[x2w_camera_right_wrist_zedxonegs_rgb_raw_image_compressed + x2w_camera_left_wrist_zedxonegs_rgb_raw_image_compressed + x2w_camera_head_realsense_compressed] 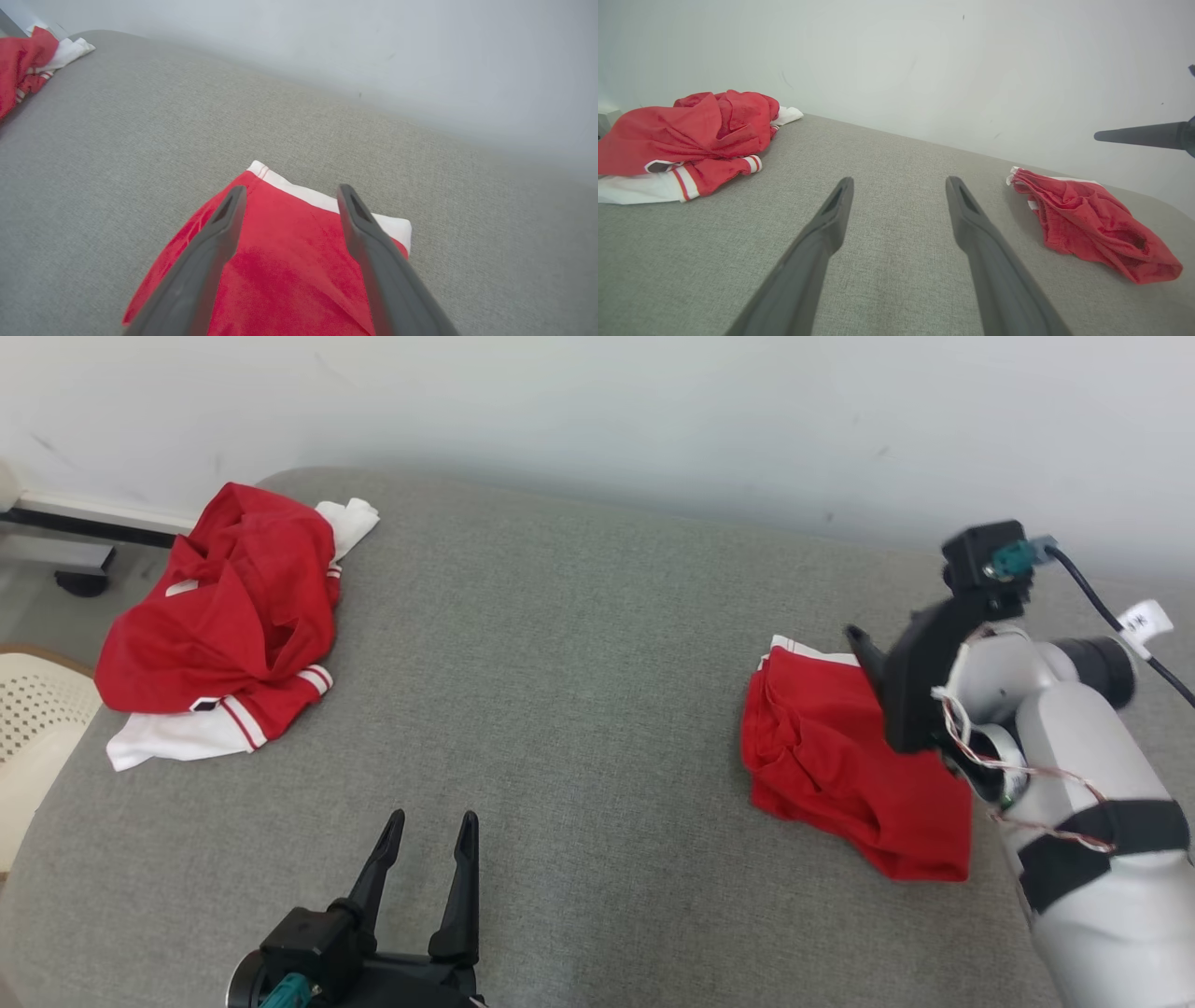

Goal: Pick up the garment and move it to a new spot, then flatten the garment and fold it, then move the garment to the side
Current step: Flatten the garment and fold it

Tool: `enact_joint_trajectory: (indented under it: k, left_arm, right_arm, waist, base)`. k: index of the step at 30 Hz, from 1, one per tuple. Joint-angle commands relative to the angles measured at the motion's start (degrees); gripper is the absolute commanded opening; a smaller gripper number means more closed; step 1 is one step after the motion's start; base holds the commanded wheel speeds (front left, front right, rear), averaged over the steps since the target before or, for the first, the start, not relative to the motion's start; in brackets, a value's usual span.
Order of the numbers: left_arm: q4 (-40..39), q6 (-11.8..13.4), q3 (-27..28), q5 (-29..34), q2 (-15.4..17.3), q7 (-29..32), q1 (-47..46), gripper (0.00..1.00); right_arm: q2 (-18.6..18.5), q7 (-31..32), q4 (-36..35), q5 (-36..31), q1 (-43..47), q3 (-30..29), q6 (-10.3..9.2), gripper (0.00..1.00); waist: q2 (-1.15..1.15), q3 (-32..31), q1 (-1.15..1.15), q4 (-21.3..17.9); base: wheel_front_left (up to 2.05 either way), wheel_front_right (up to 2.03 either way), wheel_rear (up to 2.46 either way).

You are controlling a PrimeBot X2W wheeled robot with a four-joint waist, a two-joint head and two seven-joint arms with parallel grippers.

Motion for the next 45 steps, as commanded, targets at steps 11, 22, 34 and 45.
enact_joint_trajectory:
  k: [11,22,34,45]
  left_arm:
    - [-0.2,-0.4,-0.4,-0.1,-0.7,-0.4,-1.0,1.0]
    - [0.9,-0.9,0.2,-0.1,-1.0,-0.4,-0.7,1.0]
    - [-0.2,-0.1,1.3,0.1,-0.2,-0.4,1.4,1.0]
    - [-2.4,0.3,5.0,2.3,1.0,-0.4,3.8,1.0]
  right_arm:
    - [-0.1,-4.6,1.7,-3.1,6.9,3.4,-0.13,0.0]
    - [4.0,-6.3,7.0,-1.7,6.4,16.0,-0.14,0.0]
    - [2.2,-6.4,-1.6,5.3,10.7,22.0,-0.14,0.2]
    - [2.1,-18.1,-19.8,3.5,23.4,5.9,-0.13,1.0]
  waist:
    - [0.0,1.4,0.0,-0.2]
    - [0.0,1.3,0.0,2.2]
    - [0.0,-0.5,0.0,-0.2]
    - [0.0,-3.0,0.0,-4.2]
  base:
    - [0.0,0.0,0.0]
    - [0.0,0.0,0.0]
    - [0.0,0.0,0.0]
    - [0.0,0.0,0.0]
